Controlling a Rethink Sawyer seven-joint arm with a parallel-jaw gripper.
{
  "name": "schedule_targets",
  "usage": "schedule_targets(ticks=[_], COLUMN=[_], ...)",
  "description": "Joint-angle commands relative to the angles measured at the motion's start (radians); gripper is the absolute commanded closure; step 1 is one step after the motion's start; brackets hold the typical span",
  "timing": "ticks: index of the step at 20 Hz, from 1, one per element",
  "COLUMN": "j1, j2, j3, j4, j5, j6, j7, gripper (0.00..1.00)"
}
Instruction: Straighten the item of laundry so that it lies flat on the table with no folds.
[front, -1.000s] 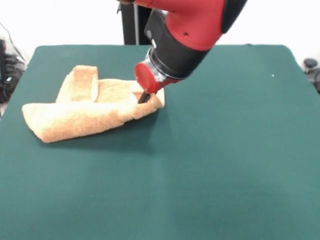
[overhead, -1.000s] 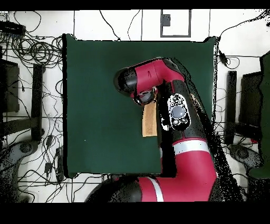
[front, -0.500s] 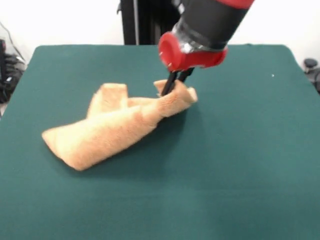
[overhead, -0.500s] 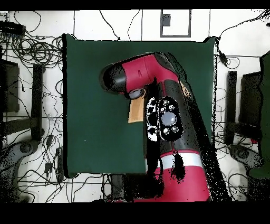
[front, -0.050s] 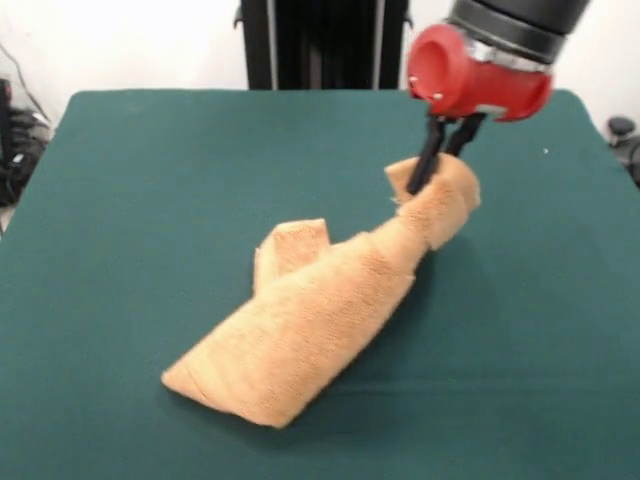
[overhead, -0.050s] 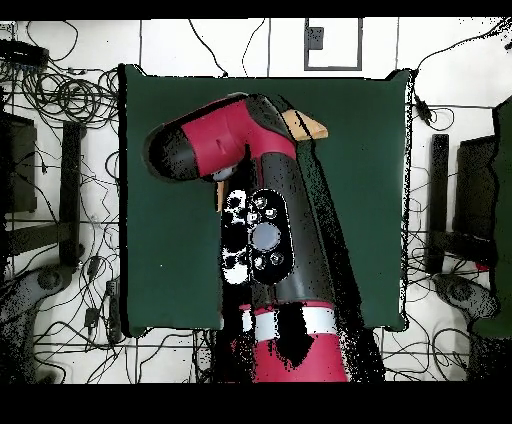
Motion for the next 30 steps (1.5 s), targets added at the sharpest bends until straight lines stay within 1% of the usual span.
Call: schedule_targets(ticks=[1,3,6,11,13,14,30], j1=[0.062,0.075,0.083,0.095,0.099,0.101,0.118], j2=[0.128,0.169,0.199,0.216,0.218,0.219,0.215], j3=[-0.031,-0.052,-0.066,-0.082,-0.092,-0.097,-0.137], j4=[0.007,-0.030,-0.061,-0.086,-0.087,-0.088,-0.081], j5=[-0.006,-0.011,-0.001,0.024,0.033,0.037,0.061], j6=[-0.017,-0.010,0.004,0.043,0.039,0.037,-0.009], j7=[0.303,0.319,0.313,0.274,0.267,0.263,0.268], gripper=[1.00,1.00,1.00,1.00,1.00,0.00,0.00])
